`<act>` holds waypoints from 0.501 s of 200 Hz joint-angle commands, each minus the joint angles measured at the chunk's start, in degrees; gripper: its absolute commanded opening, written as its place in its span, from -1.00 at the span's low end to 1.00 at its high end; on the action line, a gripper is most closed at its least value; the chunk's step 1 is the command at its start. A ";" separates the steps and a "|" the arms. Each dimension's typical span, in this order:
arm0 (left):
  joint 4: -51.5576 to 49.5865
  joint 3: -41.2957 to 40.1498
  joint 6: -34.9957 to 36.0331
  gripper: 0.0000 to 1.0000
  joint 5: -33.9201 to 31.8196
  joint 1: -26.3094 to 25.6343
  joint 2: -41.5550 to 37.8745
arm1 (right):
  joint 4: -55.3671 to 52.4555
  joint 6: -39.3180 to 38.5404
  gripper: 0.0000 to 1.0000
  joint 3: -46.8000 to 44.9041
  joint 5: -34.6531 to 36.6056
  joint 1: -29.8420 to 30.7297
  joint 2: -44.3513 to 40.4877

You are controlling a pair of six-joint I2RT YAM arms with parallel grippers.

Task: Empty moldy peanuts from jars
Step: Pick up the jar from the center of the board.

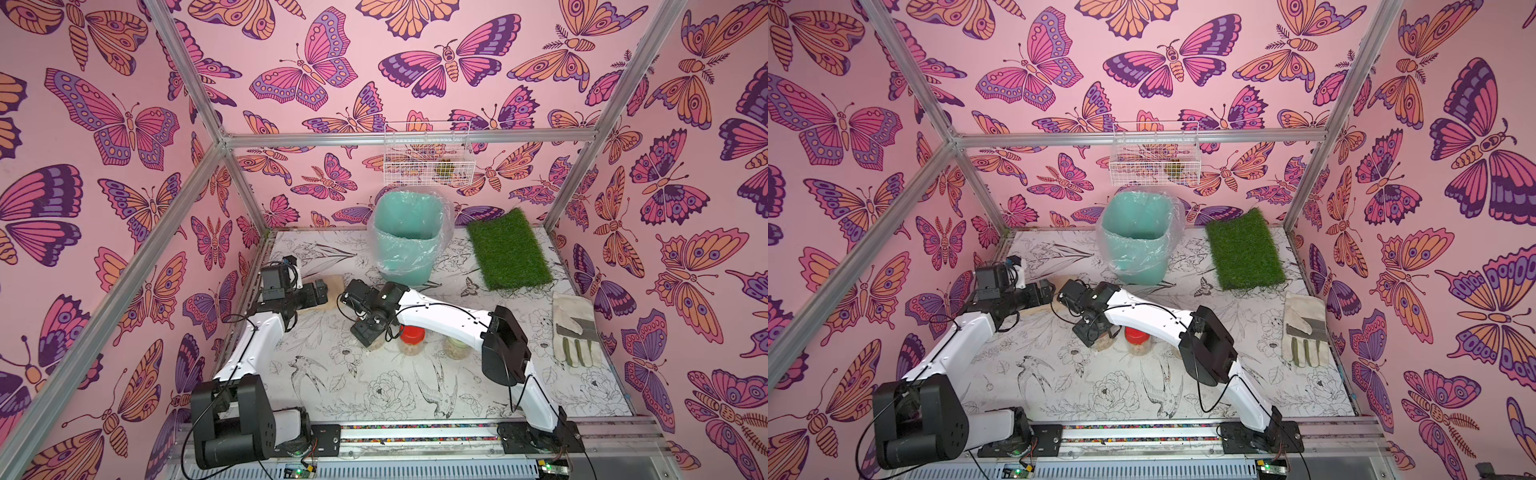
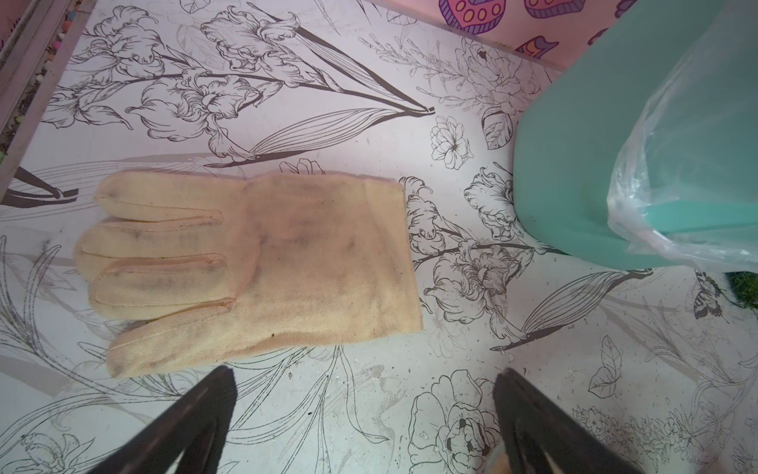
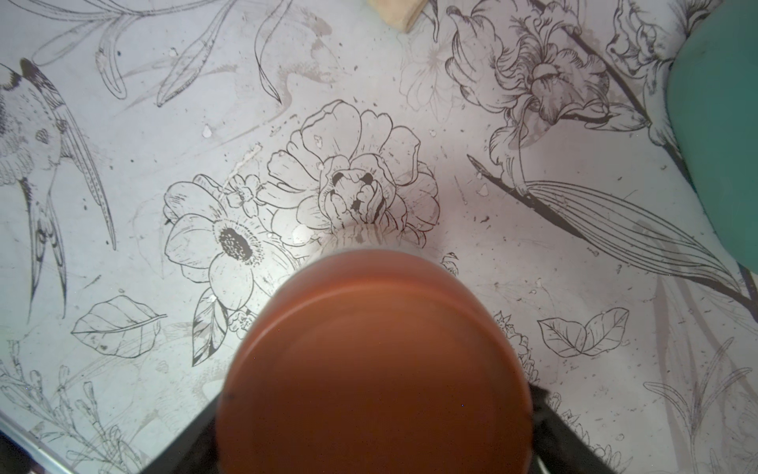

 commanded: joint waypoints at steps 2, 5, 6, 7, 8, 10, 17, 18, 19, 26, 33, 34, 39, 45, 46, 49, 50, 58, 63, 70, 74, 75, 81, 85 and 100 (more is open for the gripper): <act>-0.10 0.00 0.34 1.00 1.65 0.35 -0.21 | 2.35 0.59 0.13 -1.99 1.09 -0.02 -2.82; -0.19 -0.02 0.67 1.00 2.14 0.35 -0.39 | 2.65 0.63 0.07 -2.28 0.92 -0.08 -3.26; -0.21 -0.02 0.78 1.00 2.34 0.34 -0.45 | 2.78 0.66 0.06 -2.42 0.87 -0.12 -3.36; -0.22 -0.02 0.92 1.00 2.56 0.34 -0.53 | 2.90 0.67 0.04 -2.54 0.80 -0.19 -3.46; -0.23 0.02 1.08 1.00 2.85 0.34 -0.57 | 2.99 0.67 0.02 -2.69 0.77 -0.18 -3.60; -0.30 0.06 1.38 1.00 3.38 0.34 -0.77 | 3.22 0.72 -0.01 -2.93 0.74 -0.17 -3.88; -0.32 -0.01 2.52 1.00 5.29 0.33 -1.13 | 3.98 0.97 -0.14 -3.73 0.54 -0.46 -4.76; -0.28 -0.06 2.58 1.00 5.49 0.33 -1.13 | 4.15 1.00 -0.16 -3.81 0.51 -0.49 -4.86; -0.30 -0.08 2.70 1.00 5.68 0.33 -1.13 | 4.24 1.02 -0.17 -3.89 0.44 -0.55 -5.00; -0.32 -0.35 3.24 1.00 6.21 0.25 -3.89 | 4.94 1.26 -0.31 -4.72 -0.29 -0.88 -5.92; -0.32 -0.77 3.48 1.00 5.73 0.18 -4.94 | 5.56 1.50 -0.45 -5.43 -1.03 -1.32 -6.87; -0.32 -0.79 3.55 1.00 5.67 0.17 -5.01 | 5.69 1.57 -0.47 -5.54 -1.07 -1.40 -6.97; -0.32 -1.02 3.75 1.00 5.07 0.16 -5.65 | 6.04 1.73 -0.58 -5.97 -1.84 -1.75 -7.58; -0.32 -1.22 4.07 1.00 4.36 0.16 -6.24 | 6.41 1.98 -0.72 -6.50 -2.70 -2.22 -8.34; -0.37 -1.28 4.06 1.00 4.24 0.16 -6.32 | 6.51 1.99 -0.74 -6.56 -2.92 -2.29 -8.46; -0.39 -1.37 4.12 1.00 4.05 0.16 -6.65 | 6.65 2.00 -0.81 -6.78 -3.38 -2.55 -8.85; -0.36 -1.40 4.22 1.00 4.04 0.16 -6.75 | 6.68 2.00 -0.82 -6.87 -3.56 -2.59 -8.97; -0.56 -1.43 4.47 1.00 4.03 0.16 -7.31 | 7.15 2.07 -1.00 -7.49 -4.40 -3.17 -10.05; -0.58 -1.43 4.34 1.00 4.28 0.16 -7.62 | 7.29 2.08 -1.00 -7.80 -4.86 -3.52 -10.81; -0.59 -1.43 4.16 1.00 4.94 0.16 -8.01 | 7.52 2.01 -1.00 -8.38 -5.52 -3.97 -11.92; -0.57 -1.49 4.03 1.00 5.43 0.08 -8.26 | 7.73 1.81 -1.00 -8.66 -6.02 -4.23 -12.55; -0.58 -1.50 4.00 1.00 5.56 0.08 -8.34 | 7.78 1.77 -1.00 -8.74 -6.12 -4.26 -12.71; -0.54 -1.56 3.99 1.00 6.30 0.01 -8.63 | 8.07 1.57 -1.00 -9.21 -6.65 -4.66 -13.82; -0.58 -1.60 4.17 1.00 6.80 -0.02 -8.83 | 8.20 1.40 -1.00 -9.57 -6.92 -4.83 -14.48; -0.58 -1.77 4.68 1.00 8.86 -0.19 -9.79 | 9.15 0.94 -1.00 -10.70 -8.04 -5.77 -17.15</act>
